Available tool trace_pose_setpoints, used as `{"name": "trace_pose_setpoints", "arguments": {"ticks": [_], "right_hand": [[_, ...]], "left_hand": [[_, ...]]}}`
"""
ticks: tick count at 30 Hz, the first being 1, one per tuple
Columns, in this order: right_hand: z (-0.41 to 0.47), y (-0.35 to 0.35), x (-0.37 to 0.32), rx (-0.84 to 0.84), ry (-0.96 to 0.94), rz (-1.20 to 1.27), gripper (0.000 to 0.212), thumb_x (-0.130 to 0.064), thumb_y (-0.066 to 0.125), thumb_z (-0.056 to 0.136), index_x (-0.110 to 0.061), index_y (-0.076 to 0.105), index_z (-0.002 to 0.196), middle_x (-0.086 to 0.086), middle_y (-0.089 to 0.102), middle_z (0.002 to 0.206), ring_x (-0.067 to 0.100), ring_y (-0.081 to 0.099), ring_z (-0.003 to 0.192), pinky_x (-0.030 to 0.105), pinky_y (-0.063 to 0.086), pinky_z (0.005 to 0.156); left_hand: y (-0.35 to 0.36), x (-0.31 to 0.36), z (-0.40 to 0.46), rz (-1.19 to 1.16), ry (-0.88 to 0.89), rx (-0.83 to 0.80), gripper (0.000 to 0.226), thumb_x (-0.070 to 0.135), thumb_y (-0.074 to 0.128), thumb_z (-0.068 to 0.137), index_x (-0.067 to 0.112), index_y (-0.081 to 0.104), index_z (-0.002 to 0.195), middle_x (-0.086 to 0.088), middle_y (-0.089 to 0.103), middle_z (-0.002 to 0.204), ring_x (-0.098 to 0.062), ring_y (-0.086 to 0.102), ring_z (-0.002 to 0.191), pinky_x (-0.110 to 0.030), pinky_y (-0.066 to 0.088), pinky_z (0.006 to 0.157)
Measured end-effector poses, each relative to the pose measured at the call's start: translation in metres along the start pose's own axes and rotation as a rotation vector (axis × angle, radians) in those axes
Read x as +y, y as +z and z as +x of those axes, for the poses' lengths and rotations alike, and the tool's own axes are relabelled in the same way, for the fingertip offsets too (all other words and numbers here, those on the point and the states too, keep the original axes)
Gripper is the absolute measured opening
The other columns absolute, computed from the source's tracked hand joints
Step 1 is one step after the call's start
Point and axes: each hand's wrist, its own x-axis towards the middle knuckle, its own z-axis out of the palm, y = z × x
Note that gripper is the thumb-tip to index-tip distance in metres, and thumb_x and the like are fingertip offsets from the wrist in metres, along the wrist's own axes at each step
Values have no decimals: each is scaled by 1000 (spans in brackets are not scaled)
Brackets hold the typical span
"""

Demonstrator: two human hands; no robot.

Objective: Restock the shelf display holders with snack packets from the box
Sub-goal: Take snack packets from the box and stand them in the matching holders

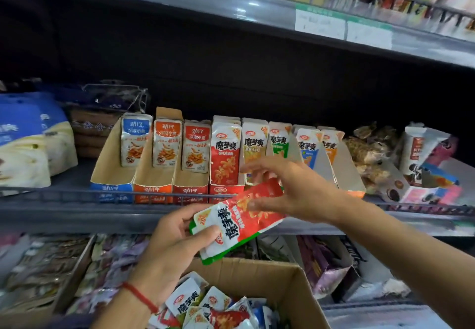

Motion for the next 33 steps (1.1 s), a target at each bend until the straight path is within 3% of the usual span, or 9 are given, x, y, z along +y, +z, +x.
{"name": "trace_pose_setpoints", "arguments": {"ticks": [2,4,8,12,15,20,26,30,33], "right_hand": [[3,6,-8,-59,-66,-104,65,-47,81,81,-30,58,139,-19,61,109,-13,51,92,4,40,76],[6,17,-16,-111,-109,-137,64,-46,80,82,-31,57,140,-11,66,113,-8,51,86,6,37,74],[12,36,-29,-212,-114,-74,62,-37,78,88,-36,50,143,-11,65,119,-2,53,94,19,46,79],[22,28,-24,-209,-18,20,28,-32,78,89,-29,66,114,-14,66,103,2,59,91,32,55,84],[32,13,-16,-37,118,222,17,-21,82,86,-19,66,92,-7,73,89,7,69,84,41,59,83],[61,-24,-1,482,293,581,18,-13,78,90,-4,66,101,1,80,87,16,78,80,31,60,63],[97,-15,18,602,354,360,18,-26,75,93,-14,63,100,-1,78,90,12,77,77,40,65,70],[113,9,27,443,352,107,21,-31,76,91,-20,64,103,-1,75,92,15,74,81,41,63,71],[124,25,31,329,356,-57,25,-31,75,93,-20,64,112,4,70,102,20,67,92,31,55,71]], "left_hand": [[-1,2,-3,2,25,17,33,2,76,82,13,71,113,-12,79,101,-29,76,97,-49,60,88],[-2,3,-5,23,47,19,32,6,78,81,13,71,111,-11,79,99,-29,77,93,-49,60,87],[-5,6,-6,91,118,62,17,18,84,75,18,78,92,-9,79,86,-27,78,80,-46,62,76],[-17,8,-3,152,146,3,23,33,83,66,30,79,89,-3,80,88,-22,77,84,-46,62,78],[-31,8,1,141,164,68,24,33,84,69,29,79,92,-1,80,90,-22,77,88,-47,62,78],[-58,9,11,-66,192,306,17,10,81,80,13,74,95,-10,78,92,-30,74,85,-46,61,79],[-71,11,15,-167,190,368,13,3,76,85,10,69,94,-11,79,91,-31,73,81,-41,57,78],[-75,10,15,-160,167,364,16,6,77,85,11,69,99,-6,80,91,-29,77,85,-44,60,79],[-75,11,14,-154,156,363,16,7,76,85,11,70,99,-5,80,91,-30,77,86,-46,60,80]]}}
